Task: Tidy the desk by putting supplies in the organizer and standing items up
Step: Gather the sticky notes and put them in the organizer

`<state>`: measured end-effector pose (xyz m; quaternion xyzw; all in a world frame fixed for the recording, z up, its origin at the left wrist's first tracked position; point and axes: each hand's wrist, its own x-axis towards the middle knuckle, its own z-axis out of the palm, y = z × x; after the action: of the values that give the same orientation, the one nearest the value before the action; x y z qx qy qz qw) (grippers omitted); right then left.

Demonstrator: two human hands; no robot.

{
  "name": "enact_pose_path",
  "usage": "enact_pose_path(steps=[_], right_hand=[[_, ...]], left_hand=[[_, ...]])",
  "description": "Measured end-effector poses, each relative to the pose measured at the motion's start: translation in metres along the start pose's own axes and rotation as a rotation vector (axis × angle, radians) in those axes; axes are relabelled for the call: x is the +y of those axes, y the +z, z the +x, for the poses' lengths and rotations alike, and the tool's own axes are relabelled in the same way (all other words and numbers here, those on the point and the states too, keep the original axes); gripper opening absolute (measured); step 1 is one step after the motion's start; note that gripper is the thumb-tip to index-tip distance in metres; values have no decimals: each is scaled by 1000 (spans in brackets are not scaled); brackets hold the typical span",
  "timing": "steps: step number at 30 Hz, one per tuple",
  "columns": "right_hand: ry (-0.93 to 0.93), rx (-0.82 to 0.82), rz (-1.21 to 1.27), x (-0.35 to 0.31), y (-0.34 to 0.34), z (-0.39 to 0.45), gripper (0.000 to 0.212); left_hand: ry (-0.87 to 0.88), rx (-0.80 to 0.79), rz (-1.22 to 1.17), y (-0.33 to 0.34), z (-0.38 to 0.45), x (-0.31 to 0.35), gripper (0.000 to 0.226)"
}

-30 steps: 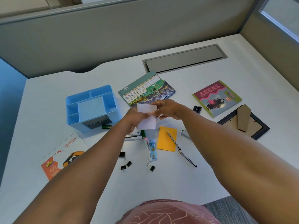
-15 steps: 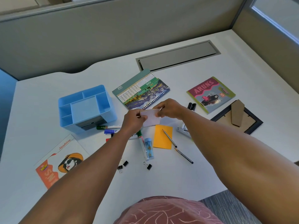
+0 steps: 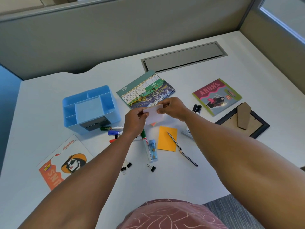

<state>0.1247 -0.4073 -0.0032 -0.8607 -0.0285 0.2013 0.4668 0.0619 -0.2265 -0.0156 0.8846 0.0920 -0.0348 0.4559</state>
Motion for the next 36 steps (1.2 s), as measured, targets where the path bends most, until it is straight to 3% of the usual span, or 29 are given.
enact_pose_path(steps=[6,14,20,36], right_hand=[[-31,16,53,-4,2,3,29],[-54,-46,-53,0,5,6,28],[-122,39,-67,-4,9,10,27],[-358,178,104,-111,35,49,29]], left_hand=[[-6,32,-45,-4,5,1,24],[-71,-14,-15,0,7,-6,30],[-68,12,3,-7,9,-5,27],[64,261,-230,-112,40,5,31]])
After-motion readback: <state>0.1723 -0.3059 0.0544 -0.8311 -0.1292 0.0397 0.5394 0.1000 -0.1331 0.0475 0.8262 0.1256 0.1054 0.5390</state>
